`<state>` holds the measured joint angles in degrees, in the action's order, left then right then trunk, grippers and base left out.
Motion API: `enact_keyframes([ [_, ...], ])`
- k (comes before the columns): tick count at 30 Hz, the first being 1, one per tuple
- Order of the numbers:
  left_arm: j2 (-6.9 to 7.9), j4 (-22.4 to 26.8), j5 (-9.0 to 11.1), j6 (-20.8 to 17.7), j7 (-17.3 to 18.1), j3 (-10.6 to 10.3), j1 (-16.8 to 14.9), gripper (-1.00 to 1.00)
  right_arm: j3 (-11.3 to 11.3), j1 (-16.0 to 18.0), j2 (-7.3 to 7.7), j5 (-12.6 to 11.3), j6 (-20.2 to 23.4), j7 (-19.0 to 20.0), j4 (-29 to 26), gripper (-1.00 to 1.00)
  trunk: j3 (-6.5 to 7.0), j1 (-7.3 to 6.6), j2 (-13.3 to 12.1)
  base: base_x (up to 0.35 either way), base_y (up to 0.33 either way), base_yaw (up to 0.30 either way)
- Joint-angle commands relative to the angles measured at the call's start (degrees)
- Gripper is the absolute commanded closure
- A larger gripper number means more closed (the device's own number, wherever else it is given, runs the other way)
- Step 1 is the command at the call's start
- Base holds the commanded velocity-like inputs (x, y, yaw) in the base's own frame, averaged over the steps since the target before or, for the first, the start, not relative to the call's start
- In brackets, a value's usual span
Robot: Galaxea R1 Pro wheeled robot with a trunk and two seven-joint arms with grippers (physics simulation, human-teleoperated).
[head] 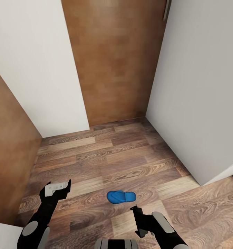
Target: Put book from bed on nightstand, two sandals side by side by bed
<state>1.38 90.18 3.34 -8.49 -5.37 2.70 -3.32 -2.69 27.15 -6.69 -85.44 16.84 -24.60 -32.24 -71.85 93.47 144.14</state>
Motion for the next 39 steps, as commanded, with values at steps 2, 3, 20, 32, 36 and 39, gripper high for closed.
enact_keyframes([
  [2,0.03,0.08,0.35,-0.30,-0.25,-0.07,-0.02,-1.00,-0.13,0.01,0.03,-0.25,0.03,-0.36,-0.10,-1.00,-0.50,0.04,0.05,0.000,0.000,0.000],
  [3,0.03,0.08,0.35,-0.30,-0.25,-0.07,-0.02,-1.00,-0.13,0.01,0.02,-0.25,0.03,-0.36,-0.10,-1.00,-0.72,0.06,0.06,0.000,0.000,0.000],
  [20,0.03,0.00,0.35,-0.30,-0.21,-0.07,-0.02,-1.00,-0.13,0.01,0.06,-0.19,0.02,-0.30,-0.10,-1.00,-1.38,0.14,0.10,0.000,0.000,0.000],
  [32,0.03,0.01,0.35,-0.30,-0.22,-0.07,0.05,-1.00,-0.21,0.01,0.07,-0.19,0.03,-0.27,-0.10,-1.00,-1.38,0.14,0.10,0.000,0.000,0.000],
  [36,0.03,0.02,0.35,-0.30,-0.22,-0.07,0.07,-1.00,-0.21,0.01,0.06,-0.18,0.03,-0.27,-0.10,-1.00,-1.38,0.14,0.10,0.000,0.000,0.000],
  [39,0.03,0.02,0.35,-0.30,-0.23,-0.07,0.07,-1.00,-0.21,0.01,0.09,-0.20,0.03,-0.27,-0.10,-1.00,-1.38,0.14,0.10,0.000,0.000,0.000],
])
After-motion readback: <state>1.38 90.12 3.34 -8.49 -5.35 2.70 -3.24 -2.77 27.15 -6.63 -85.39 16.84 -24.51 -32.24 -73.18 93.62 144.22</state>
